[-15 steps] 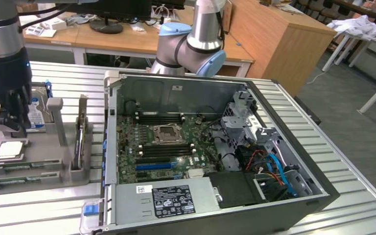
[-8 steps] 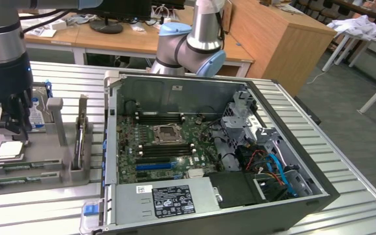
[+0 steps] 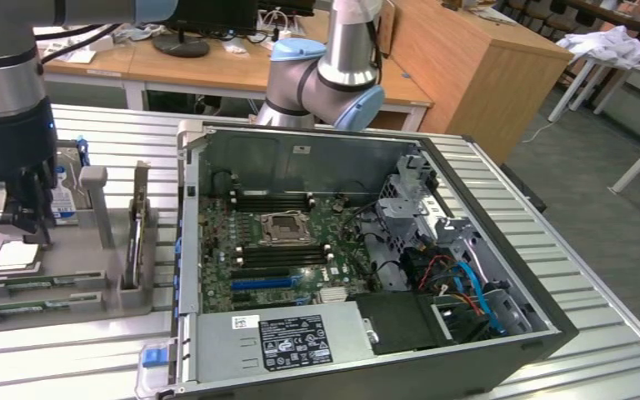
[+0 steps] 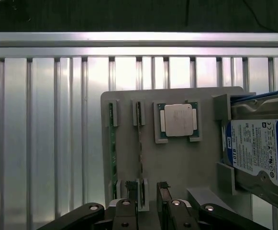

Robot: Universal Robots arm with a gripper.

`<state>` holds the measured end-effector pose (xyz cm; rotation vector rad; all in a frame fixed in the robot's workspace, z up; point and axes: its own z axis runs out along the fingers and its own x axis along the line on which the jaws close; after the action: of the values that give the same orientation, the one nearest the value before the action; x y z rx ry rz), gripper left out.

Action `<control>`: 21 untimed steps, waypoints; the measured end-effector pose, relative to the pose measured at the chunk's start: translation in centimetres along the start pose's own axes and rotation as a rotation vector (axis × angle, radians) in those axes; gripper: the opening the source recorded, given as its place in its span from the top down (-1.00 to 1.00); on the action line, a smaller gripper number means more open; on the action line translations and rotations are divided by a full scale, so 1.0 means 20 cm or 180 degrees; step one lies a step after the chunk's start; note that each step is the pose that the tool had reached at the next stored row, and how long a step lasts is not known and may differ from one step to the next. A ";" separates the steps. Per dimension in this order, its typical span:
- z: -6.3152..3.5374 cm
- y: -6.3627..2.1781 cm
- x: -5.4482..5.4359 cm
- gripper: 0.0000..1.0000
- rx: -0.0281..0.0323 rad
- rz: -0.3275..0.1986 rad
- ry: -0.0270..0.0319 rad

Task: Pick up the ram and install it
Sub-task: 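Pick up the ram and move it above insertion slot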

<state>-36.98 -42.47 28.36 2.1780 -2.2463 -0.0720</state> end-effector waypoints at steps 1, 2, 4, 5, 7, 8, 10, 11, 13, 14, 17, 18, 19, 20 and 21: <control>0.005 0.000 0.00 0.40 0.0000 0.0000 0.0000; 0.010 0.000 0.00 0.40 0.0000 0.0000 0.0000; 0.020 -0.001 0.00 0.40 0.0000 0.0000 0.0000; 0.025 -0.001 0.00 0.40 0.0000 0.0000 0.0000; 0.036 -0.002 0.00 0.40 0.0000 0.0000 0.0000; 0.041 -0.002 0.00 0.40 0.0000 0.0000 0.0000; 0.051 -0.002 0.00 0.40 0.0000 0.0000 0.0000; 0.055 -0.002 0.00 0.40 0.0000 0.0000 0.0000; 0.058 -0.002 0.00 0.40 -0.0001 0.0000 0.0000; 0.058 -0.002 0.00 0.40 -0.0001 0.0000 0.0000; 0.058 -0.002 0.00 0.40 0.0000 0.0000 0.0000; 0.058 -0.002 0.00 0.40 0.0000 0.0000 0.0000; 0.059 -0.002 0.00 0.40 0.0000 0.0001 0.0000; 0.059 -0.002 0.00 0.40 0.0000 0.0001 0.0000; 0.058 -0.003 0.01 0.40 0.0000 0.0000 0.0000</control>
<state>-36.98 -42.59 27.19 2.1782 -2.2463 -0.0719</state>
